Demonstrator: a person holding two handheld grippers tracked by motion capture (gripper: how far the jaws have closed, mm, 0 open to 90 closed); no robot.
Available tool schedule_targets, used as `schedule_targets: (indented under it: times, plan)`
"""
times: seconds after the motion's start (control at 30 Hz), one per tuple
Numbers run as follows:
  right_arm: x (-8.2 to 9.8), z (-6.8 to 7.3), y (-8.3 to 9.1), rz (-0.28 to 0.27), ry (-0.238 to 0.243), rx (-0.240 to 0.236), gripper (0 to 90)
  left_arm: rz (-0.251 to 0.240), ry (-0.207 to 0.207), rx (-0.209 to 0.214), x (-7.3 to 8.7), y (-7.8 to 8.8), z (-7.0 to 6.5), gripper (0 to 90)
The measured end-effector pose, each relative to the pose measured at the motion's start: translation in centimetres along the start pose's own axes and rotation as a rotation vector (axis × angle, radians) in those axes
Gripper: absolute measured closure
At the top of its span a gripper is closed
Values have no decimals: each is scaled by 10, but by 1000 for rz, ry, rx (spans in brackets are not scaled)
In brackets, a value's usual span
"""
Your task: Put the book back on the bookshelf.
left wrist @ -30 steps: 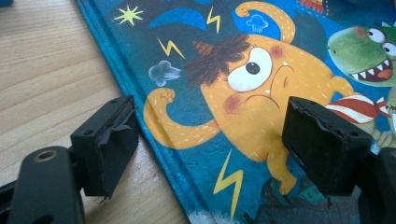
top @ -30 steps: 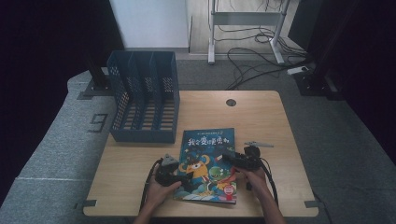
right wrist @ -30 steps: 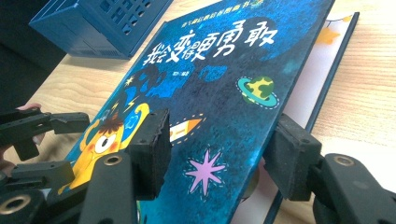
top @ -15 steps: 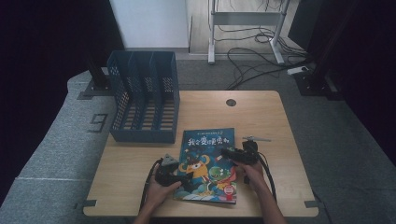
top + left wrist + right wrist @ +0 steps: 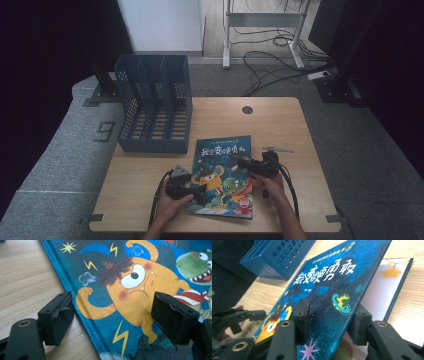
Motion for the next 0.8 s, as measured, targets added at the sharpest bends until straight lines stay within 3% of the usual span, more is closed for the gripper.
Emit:
schedule_targets:
  times: [0.37,0.8]
  plan:
    - [-13,8,16,-64,-24,-78,697,12,-54,28,2,6,-14,183]
    - [-27,-23,34,-132,-84,0,720,104,-134,63,15,-2,-33,179]
Point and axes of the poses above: each handheld gripper's, and its own axes: y roughly backward along the jaws, x roughly out of its underside, z roughly to its left, the point moved 10 cm from there along -y, roughly forward along the jaws, and after that the axes turned 12 degrees about x, right-handed, at the moved point
